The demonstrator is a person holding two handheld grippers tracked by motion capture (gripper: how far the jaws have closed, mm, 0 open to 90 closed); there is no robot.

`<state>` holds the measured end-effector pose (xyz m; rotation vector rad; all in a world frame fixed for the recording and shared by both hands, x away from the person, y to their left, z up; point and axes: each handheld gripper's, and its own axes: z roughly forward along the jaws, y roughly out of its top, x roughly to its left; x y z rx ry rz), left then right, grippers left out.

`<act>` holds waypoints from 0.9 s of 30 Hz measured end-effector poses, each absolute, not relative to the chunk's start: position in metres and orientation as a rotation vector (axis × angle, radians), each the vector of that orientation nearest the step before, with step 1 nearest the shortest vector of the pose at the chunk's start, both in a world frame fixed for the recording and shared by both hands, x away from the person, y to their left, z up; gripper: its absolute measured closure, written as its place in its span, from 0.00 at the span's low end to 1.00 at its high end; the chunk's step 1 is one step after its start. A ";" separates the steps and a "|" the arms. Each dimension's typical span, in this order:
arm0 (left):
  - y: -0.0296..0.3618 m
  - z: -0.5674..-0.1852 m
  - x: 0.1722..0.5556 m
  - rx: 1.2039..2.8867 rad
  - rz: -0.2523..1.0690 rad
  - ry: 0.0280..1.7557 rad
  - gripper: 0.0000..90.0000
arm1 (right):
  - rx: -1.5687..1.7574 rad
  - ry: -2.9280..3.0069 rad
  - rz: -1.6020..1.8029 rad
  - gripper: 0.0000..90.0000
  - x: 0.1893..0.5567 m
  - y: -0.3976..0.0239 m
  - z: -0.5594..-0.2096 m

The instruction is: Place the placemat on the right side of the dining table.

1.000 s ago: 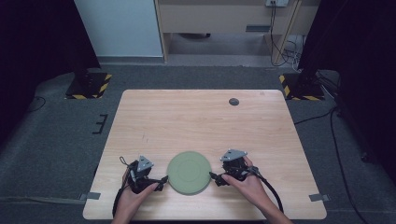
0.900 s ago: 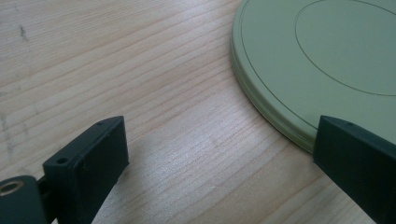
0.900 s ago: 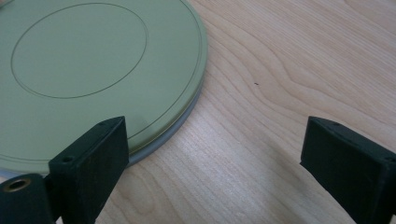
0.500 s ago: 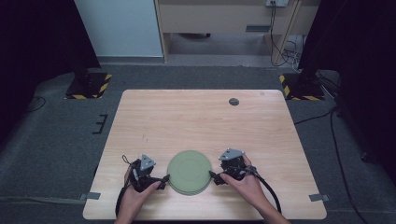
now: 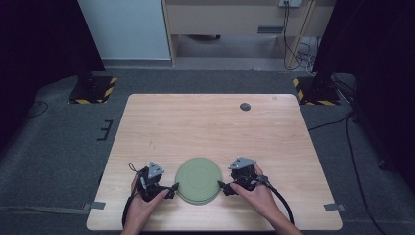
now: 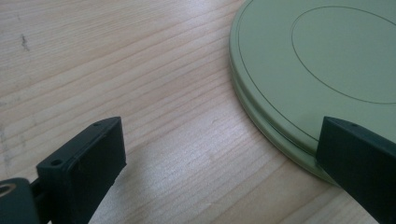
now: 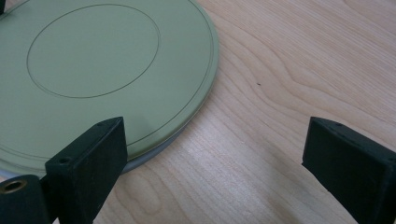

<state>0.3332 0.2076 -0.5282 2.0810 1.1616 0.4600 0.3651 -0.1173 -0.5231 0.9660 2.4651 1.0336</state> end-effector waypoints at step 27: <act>0.197 -0.528 0.337 2.085 0.515 1.179 0.03 | 1.006 2.461 1.028 0.11 0.364 -0.121 -0.521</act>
